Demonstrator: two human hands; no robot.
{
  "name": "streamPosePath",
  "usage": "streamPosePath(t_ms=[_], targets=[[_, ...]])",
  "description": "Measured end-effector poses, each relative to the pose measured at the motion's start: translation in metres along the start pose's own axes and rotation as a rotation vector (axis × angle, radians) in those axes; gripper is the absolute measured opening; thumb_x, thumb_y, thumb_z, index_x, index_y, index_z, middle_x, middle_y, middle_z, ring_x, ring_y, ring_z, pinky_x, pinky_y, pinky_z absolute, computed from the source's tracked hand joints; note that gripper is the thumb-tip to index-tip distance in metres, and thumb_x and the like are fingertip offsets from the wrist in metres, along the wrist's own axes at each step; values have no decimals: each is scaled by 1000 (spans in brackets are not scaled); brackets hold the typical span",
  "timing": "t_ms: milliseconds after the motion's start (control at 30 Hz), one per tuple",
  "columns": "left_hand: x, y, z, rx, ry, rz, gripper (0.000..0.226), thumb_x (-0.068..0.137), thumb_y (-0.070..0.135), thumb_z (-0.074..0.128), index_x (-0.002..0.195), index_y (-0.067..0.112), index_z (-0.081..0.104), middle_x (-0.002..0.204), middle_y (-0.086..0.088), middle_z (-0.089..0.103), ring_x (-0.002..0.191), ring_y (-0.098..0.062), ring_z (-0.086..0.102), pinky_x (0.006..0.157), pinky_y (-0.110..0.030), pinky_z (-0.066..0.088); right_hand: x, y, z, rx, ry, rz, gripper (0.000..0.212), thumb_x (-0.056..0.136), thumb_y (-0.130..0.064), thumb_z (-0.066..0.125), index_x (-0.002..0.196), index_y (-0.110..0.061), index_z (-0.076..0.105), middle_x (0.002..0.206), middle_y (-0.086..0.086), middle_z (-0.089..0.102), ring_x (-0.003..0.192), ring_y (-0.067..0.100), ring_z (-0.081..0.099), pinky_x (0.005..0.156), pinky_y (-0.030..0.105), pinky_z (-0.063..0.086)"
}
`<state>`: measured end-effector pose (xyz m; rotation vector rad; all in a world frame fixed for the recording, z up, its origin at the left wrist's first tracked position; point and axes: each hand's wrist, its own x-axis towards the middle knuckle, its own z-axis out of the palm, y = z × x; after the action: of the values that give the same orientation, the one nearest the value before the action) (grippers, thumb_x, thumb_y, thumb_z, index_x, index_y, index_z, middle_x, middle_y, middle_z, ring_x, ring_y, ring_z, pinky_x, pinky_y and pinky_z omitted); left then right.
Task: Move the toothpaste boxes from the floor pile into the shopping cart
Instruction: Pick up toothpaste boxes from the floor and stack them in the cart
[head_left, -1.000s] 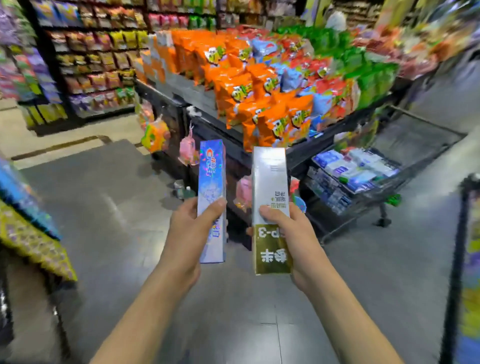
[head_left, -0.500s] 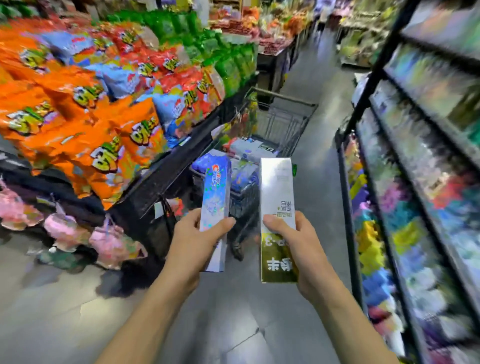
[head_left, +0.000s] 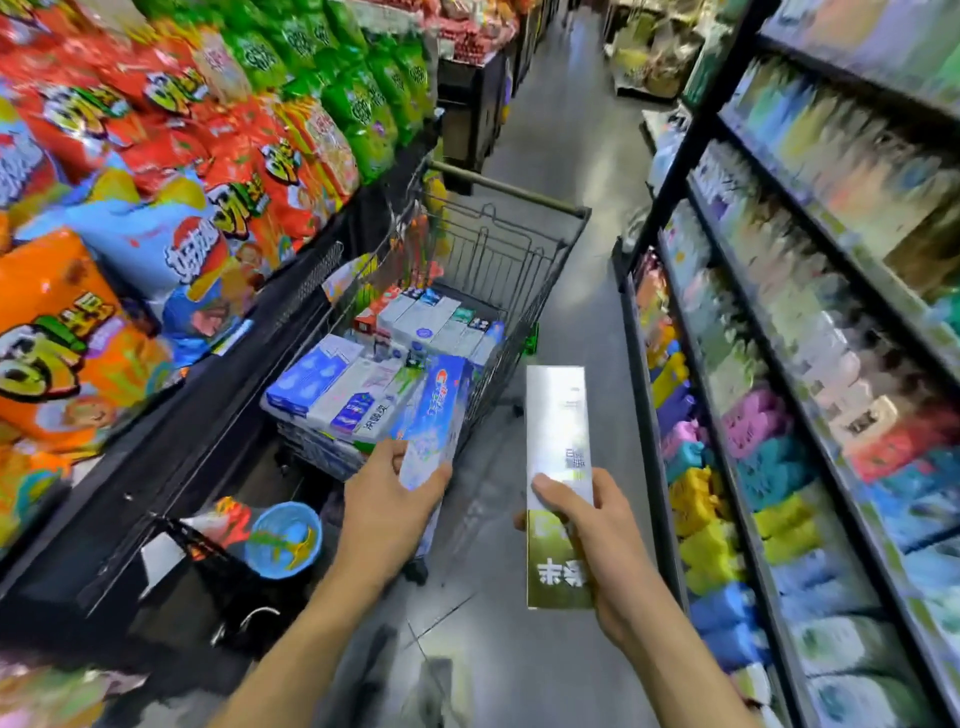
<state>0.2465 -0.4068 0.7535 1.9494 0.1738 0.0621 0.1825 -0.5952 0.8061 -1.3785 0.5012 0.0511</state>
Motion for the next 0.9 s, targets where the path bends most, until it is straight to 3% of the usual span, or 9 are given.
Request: streamPosePath(t_ms=[133, 233, 400, 500, 600, 667, 800, 833, 900], targets=[[71, -14, 32, 123, -56, -13, 23, 83, 32, 78, 99, 26, 61, 82, 12, 65, 84, -19, 64, 64, -18, 41, 65, -13, 6, 13, 12, 30, 37, 87, -16, 73, 115, -4, 53, 78, 7, 75, 79, 32, 74, 56, 31, 54], [119, -29, 59, 226, -85, -26, 30, 85, 37, 74, 108, 21, 65, 96, -4, 73, 94, -30, 66, 76, -35, 48, 114, -19, 11, 3, 26, 41, 38, 87, -15, 73, 116, -3, 52, 79, 7, 75, 80, 34, 72, 58, 32, 55], [185, -60, 103, 342, -107, -30, 28, 84, 40, 71, 103, 20, 66, 95, -5, 67, 93, -30, 63, 73, -37, 44, 202, -20, 8, -41, 15, 82, 37, 85, -15, 76, 113, -4, 54, 91, 9, 76, 97, 44, 69, 75, 42, 55], [223, -79, 128, 454, -141, -72, 32, 85, 50, 61, 100, 22, 64, 93, -4, 68, 92, -31, 64, 71, -38, 47, 259, -23, 3, -84, -22, 106, 34, 85, -15, 76, 111, -7, 55, 94, 9, 76, 95, 43, 71, 80, 45, 55], [252, -93, 153, 538, -126, -85, 31, 87, 41, 66, 104, 15, 65, 102, -11, 68, 100, -33, 61, 76, -38, 43, 317, -27, -4, -108, -93, 136, 33, 86, -13, 74, 111, -7, 53, 85, 2, 76, 82, 32, 71, 74, 41, 54], [266, -101, 167, 606, -105, -92, 31, 88, 34, 68, 108, 11, 65, 106, -15, 67, 103, -36, 60, 82, -40, 44, 353, -31, -8, -134, -137, 176, 33, 86, -13, 74, 110, -8, 53, 89, 6, 76, 79, 28, 71, 72, 38, 55], [279, -116, 192, 645, -141, -209, 59, 88, 52, 51, 127, 9, 60, 119, -16, 61, 114, -37, 55, 94, -45, 45, 406, -37, -10, -203, -229, 238, 33, 88, -13, 73, 112, -8, 52, 100, 11, 73, 80, 22, 71, 74, 38, 56], [281, -117, 196, 646, -157, -243, 65, 87, 58, 46, 128, 9, 59, 119, -15, 60, 115, -37, 54, 95, -45, 46, 416, -38, -10, -222, -256, 250, 33, 88, -13, 72, 113, -7, 51, 99, 9, 73, 76, 19, 70, 70, 36, 56], [284, -122, 204, 656, -172, -282, 58, 89, 51, 58, 127, 6, 59, 117, -17, 60, 111, -40, 54, 92, -47, 47, 432, -40, -8, -227, -313, 287, 31, 91, -11, 69, 113, -5, 50, 88, 5, 70, 63, 12, 67, 55, 28, 54]])
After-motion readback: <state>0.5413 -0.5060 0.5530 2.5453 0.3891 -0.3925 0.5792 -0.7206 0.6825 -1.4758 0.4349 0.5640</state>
